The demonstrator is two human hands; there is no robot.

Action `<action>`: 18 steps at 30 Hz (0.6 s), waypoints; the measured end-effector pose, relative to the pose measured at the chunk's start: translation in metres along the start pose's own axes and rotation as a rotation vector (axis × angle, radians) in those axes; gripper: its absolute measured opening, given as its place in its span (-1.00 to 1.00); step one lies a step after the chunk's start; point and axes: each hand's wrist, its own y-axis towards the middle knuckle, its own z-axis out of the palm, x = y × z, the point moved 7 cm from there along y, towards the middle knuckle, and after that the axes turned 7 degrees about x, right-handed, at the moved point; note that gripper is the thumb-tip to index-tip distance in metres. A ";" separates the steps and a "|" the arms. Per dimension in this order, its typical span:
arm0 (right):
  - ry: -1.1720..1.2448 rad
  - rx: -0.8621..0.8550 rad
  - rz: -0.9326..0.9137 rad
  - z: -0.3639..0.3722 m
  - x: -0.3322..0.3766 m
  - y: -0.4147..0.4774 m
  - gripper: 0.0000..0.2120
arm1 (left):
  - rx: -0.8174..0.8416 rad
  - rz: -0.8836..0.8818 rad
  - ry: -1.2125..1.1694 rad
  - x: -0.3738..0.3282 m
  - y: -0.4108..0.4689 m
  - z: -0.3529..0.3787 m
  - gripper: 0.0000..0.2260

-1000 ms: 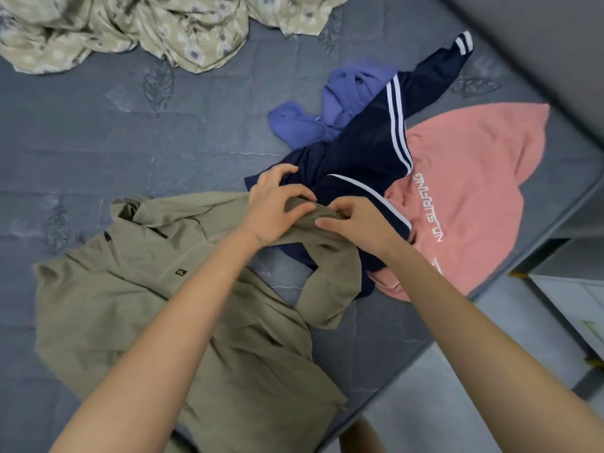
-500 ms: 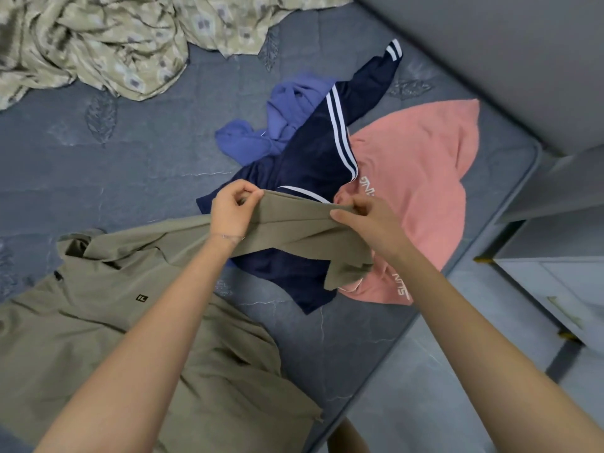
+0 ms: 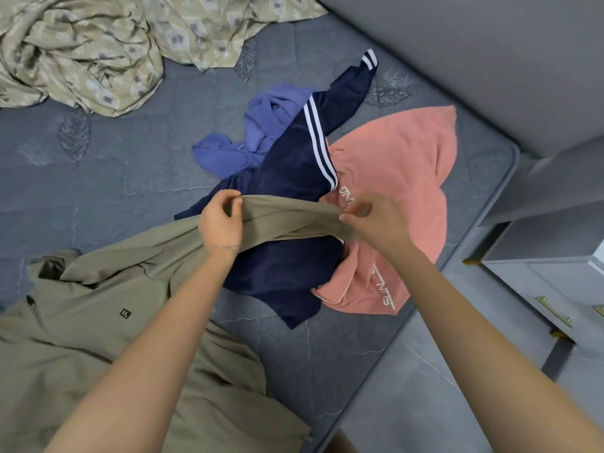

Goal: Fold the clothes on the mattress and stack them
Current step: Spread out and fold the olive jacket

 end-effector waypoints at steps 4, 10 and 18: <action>0.043 0.032 0.097 0.009 -0.030 -0.006 -0.93 | 0.094 0.143 0.204 -0.005 -0.009 0.015 -0.75; -0.195 -0.030 0.036 0.009 -0.045 -0.001 -0.61 | 0.263 0.299 0.396 -0.008 -0.030 0.052 -0.72; -0.334 0.037 0.074 0.020 -0.067 0.018 -0.37 | 0.416 0.472 0.441 -0.036 -0.030 0.099 -0.70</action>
